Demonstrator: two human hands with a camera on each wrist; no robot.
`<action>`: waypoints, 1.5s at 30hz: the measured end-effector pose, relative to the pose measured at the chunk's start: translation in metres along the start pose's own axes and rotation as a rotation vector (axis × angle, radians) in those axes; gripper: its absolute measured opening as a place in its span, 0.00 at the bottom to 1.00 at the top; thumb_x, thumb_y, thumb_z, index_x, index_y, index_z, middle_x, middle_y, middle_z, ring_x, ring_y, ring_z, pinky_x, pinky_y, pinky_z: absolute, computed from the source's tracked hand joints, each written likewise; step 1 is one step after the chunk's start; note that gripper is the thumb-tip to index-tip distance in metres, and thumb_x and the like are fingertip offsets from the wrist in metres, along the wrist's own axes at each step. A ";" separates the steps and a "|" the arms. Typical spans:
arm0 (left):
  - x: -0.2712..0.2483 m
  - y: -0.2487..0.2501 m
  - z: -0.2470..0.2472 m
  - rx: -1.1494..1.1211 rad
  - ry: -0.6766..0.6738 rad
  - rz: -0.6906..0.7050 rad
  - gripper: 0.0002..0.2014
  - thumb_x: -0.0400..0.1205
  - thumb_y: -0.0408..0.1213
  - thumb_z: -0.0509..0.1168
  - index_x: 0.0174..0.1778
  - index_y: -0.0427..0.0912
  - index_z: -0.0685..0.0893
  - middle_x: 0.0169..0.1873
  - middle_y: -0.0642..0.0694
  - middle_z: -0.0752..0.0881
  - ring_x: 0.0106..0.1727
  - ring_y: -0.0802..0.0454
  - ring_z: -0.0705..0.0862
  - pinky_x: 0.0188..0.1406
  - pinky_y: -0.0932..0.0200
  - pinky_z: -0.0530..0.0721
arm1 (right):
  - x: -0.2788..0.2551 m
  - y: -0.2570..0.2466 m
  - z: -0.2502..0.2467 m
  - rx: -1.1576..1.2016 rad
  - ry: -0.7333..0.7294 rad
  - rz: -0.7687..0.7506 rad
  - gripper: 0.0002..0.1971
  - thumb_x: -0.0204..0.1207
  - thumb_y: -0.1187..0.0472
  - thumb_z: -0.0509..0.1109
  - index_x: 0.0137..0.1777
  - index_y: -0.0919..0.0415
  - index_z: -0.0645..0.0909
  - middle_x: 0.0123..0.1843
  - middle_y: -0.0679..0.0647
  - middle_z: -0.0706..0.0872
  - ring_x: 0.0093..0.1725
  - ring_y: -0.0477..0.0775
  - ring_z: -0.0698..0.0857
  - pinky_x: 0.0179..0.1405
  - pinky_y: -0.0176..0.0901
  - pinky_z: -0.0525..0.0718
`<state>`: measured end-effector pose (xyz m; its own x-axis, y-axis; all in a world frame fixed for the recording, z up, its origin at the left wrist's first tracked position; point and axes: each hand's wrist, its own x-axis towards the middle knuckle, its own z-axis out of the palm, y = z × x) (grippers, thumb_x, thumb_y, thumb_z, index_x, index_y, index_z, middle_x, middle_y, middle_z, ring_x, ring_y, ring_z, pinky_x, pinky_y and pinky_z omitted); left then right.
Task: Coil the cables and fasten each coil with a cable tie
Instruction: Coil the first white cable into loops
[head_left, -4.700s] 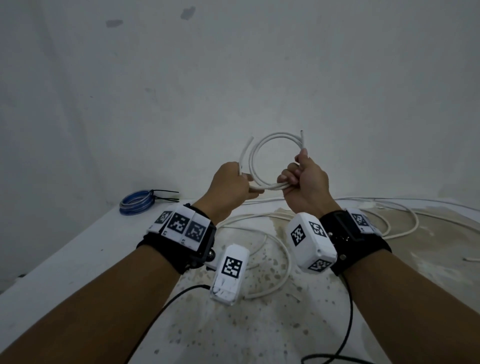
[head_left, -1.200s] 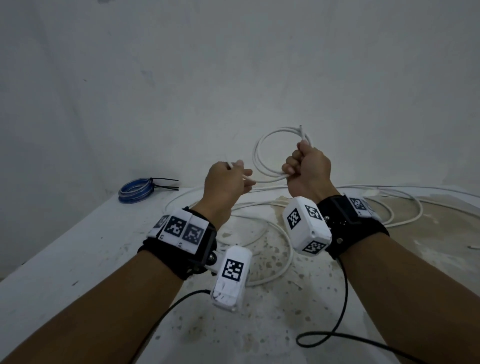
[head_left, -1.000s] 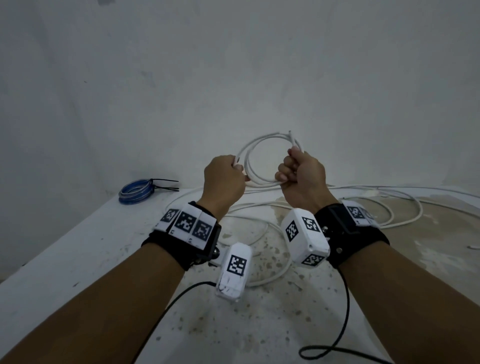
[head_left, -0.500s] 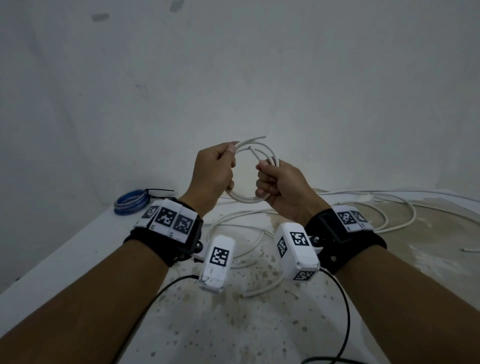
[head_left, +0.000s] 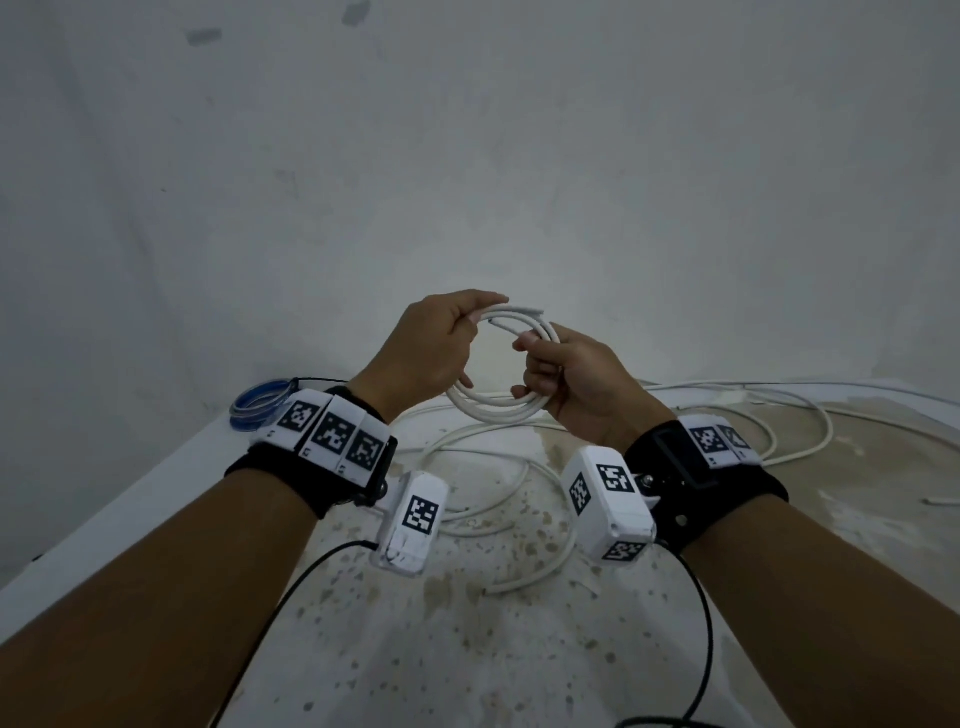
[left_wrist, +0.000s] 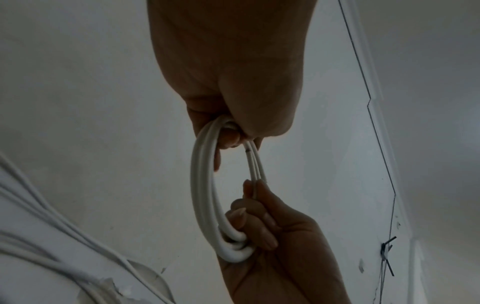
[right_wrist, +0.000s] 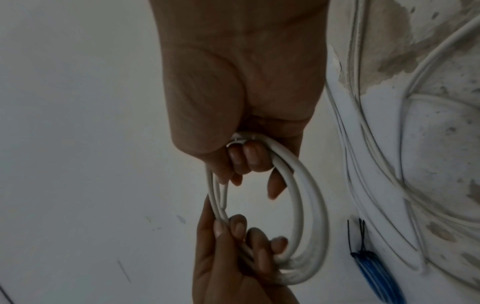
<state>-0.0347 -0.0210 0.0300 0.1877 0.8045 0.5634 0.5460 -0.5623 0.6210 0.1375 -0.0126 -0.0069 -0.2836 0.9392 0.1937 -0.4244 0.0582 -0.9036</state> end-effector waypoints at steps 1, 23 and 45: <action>-0.001 -0.001 0.000 -0.010 0.004 0.001 0.18 0.88 0.29 0.55 0.67 0.45 0.85 0.25 0.48 0.73 0.21 0.59 0.72 0.28 0.50 0.90 | -0.001 -0.002 -0.001 0.015 -0.009 0.005 0.07 0.85 0.68 0.61 0.46 0.66 0.77 0.24 0.50 0.63 0.21 0.48 0.62 0.30 0.45 0.83; -0.010 -0.001 0.022 0.090 0.234 0.116 0.11 0.85 0.45 0.66 0.49 0.46 0.92 0.19 0.62 0.81 0.21 0.65 0.79 0.27 0.57 0.82 | 0.001 -0.006 0.003 -0.118 0.077 0.099 0.25 0.82 0.40 0.63 0.42 0.65 0.83 0.21 0.49 0.61 0.19 0.48 0.59 0.25 0.42 0.73; -0.013 -0.004 0.027 -0.261 0.217 -0.092 0.15 0.89 0.37 0.57 0.67 0.45 0.84 0.33 0.48 0.79 0.20 0.59 0.75 0.24 0.58 0.84 | 0.003 0.004 0.011 0.208 0.264 0.098 0.14 0.82 0.58 0.59 0.38 0.63 0.77 0.20 0.48 0.60 0.17 0.47 0.56 0.17 0.37 0.66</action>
<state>-0.0175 -0.0244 0.0052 -0.0456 0.8104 0.5841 0.3198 -0.5421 0.7771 0.1255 -0.0129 -0.0059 -0.1112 0.9936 -0.0200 -0.5799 -0.0812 -0.8106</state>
